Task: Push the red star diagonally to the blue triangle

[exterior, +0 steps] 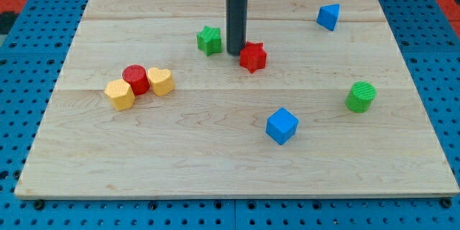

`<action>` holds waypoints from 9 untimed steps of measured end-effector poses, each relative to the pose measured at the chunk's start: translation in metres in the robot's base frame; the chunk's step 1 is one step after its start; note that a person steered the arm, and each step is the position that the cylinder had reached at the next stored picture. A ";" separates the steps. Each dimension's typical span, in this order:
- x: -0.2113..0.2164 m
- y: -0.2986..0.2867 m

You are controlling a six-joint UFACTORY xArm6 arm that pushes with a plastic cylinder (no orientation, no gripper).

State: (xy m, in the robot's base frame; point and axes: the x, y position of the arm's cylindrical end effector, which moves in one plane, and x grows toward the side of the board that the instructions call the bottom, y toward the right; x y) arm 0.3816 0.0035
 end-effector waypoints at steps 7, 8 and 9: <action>-0.026 0.077; -0.028 0.025; 0.033 -0.027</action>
State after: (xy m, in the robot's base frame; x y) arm 0.4147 -0.0232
